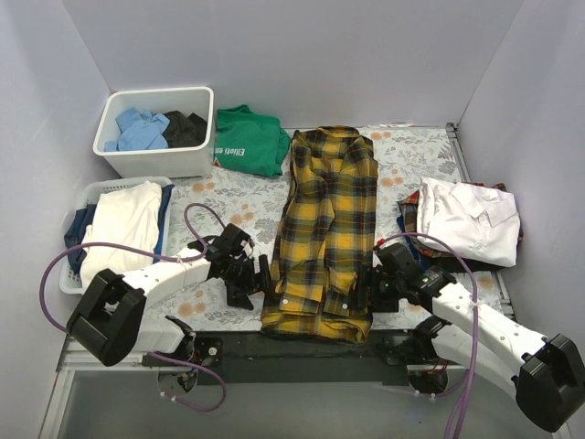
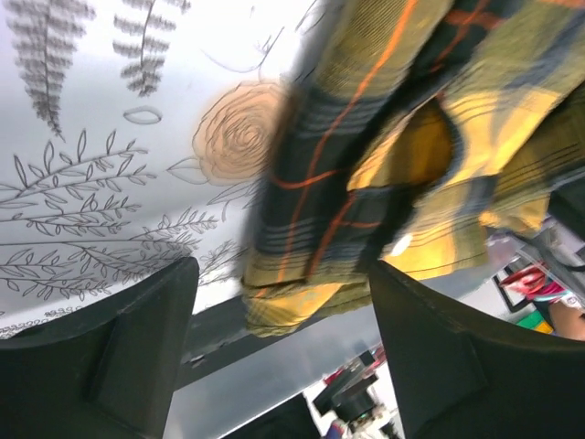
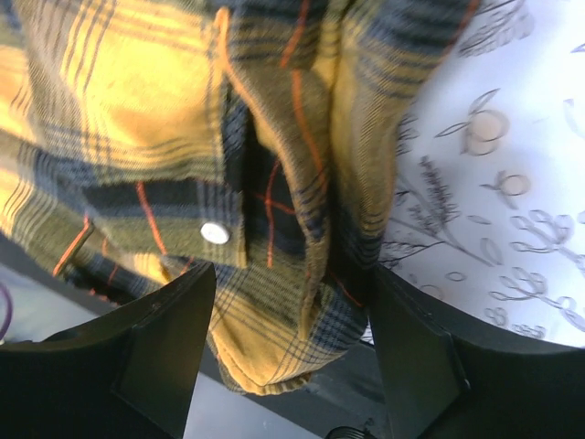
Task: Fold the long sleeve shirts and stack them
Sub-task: Fold the shirt
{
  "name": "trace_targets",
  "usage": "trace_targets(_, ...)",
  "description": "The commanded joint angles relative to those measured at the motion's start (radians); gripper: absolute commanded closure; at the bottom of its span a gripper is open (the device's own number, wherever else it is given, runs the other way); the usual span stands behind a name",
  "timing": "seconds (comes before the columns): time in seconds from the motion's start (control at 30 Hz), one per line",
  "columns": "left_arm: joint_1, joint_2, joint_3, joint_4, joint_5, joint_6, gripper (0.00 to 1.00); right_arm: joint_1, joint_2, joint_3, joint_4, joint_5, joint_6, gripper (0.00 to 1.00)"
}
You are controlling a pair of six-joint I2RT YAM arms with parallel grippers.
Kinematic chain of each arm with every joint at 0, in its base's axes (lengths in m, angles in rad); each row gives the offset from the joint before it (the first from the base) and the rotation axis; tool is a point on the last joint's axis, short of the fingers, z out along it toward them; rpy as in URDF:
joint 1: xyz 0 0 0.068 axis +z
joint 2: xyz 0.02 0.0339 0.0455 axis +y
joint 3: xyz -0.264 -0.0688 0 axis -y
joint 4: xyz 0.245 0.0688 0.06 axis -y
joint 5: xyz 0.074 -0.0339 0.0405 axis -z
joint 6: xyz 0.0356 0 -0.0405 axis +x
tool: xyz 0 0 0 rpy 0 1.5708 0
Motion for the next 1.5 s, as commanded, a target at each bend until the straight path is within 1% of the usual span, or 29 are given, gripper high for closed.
trace_targets(0.0,-0.023,-0.039,-0.044,-0.004,0.023,-0.036,0.28,0.002,-0.019,-0.076,-0.045,-0.084,0.022,0.25)
trace_targets(0.1,-0.025,-0.045,-0.074,0.051,0.052,-0.063,0.27,0.001,-0.049,-0.098,-0.050,-0.092,0.034,0.25)
trace_targets(0.13,-0.025,-0.044,-0.080,0.100,0.064,-0.086,0.26,0.002,-0.053,-0.099,-0.048,-0.093,0.032,0.25)
trace_targets(0.27,-0.026,-0.039,-0.106,0.206,0.110,-0.132,0.20,0.002,-0.036,-0.107,-0.045,-0.111,0.031,0.26)
trace_targets(0.33,-0.031,-0.030,-0.123,0.234,0.128,-0.140,0.17,0.001,-0.023,-0.116,-0.039,-0.130,0.023,0.29)
trace_targets(0.47,-0.039,-0.019,-0.138,0.235,0.127,-0.137,0.16,0.002,-0.022,-0.130,-0.034,-0.147,0.020,0.37)
trace_targets(0.5,-0.040,-0.019,-0.140,0.243,0.129,-0.139,0.16,0.002,-0.027,-0.133,-0.036,-0.148,0.020,0.41)
trace_targets(0.53,-0.043,-0.019,-0.144,0.249,0.130,-0.142,0.18,0.002,-0.035,-0.135,-0.034,-0.148,0.023,0.42)
trace_targets(0.57,-0.045,-0.017,-0.146,0.258,0.136,-0.146,0.21,0.002,-0.036,-0.136,-0.034,-0.147,0.026,0.44)
trace_targets(0.67,-0.052,-0.004,-0.146,0.289,0.150,-0.154,0.33,0.002,-0.047,-0.139,-0.037,-0.138,0.031,0.58)
trace_targets(0.7,-0.055,0.008,-0.143,0.293,0.150,-0.151,0.43,0.002,-0.049,-0.136,-0.036,-0.136,0.031,0.67)
trace_targets(0.77,-0.062,0.016,-0.141,0.293,0.152,-0.143,0.55,0.002,-0.055,-0.136,-0.040,-0.138,0.032,0.77)
trace_targets(0.8,-0.063,0.021,-0.141,0.292,0.155,-0.137,0.76,0.002,-0.058,-0.135,-0.040,-0.138,0.032,0.86)
trace_targets(0.83,-0.065,0.021,-0.141,0.293,0.155,-0.136,0.90,0.002,-0.062,-0.133,-0.043,-0.138,0.032,0.91)
trace_targets(0.87,-0.065,0.019,-0.143,0.293,0.155,-0.131,0.99,0.002,-0.065,-0.132,-0.046,-0.138,0.032,0.96)
trace_targets(0.9,-0.066,0.016,-0.141,0.292,0.155,-0.128,1.00,0.002,-0.069,-0.129,-0.051,-0.138,0.032,0.99)
trace_targets(1.03,-0.072,-0.025,-0.146,0.277,0.155,-0.119,1.00,0.002,-0.107,-0.100,-0.085,-0.147,0.000,0.99)
trace_targets(1.1,-0.075,-0.046,-0.149,0.243,0.153,-0.119,1.00,0.001,-0.130,-0.080,-0.118,-0.151,-0.035,0.99)
trace_targets(1.23,-0.095,-0.134,-0.170,0.171,0.153,-0.134,1.00,0.002,-0.222,-0.038,-0.174,-0.182,-0.058,0.99)
trace_targets(1.27,-0.097,-0.181,-0.173,0.157,0.158,-0.148,1.00,0.002,-0.242,-0.033,-0.180,-0.197,-0.060,0.99)
trace_targets(1.37,-0.108,-0.269,-0.179,0.100,0.181,-0.169,1.00,0.002,-0.317,-0.029,-0.215,-0.251,-0.047,0.99)
trace_targets(1.47,-0.118,-0.321,-0.163,0.047,0.195,-0.192,1.00,0.002,-0.384,-0.015,-0.237,-0.280,-0.029,0.99)
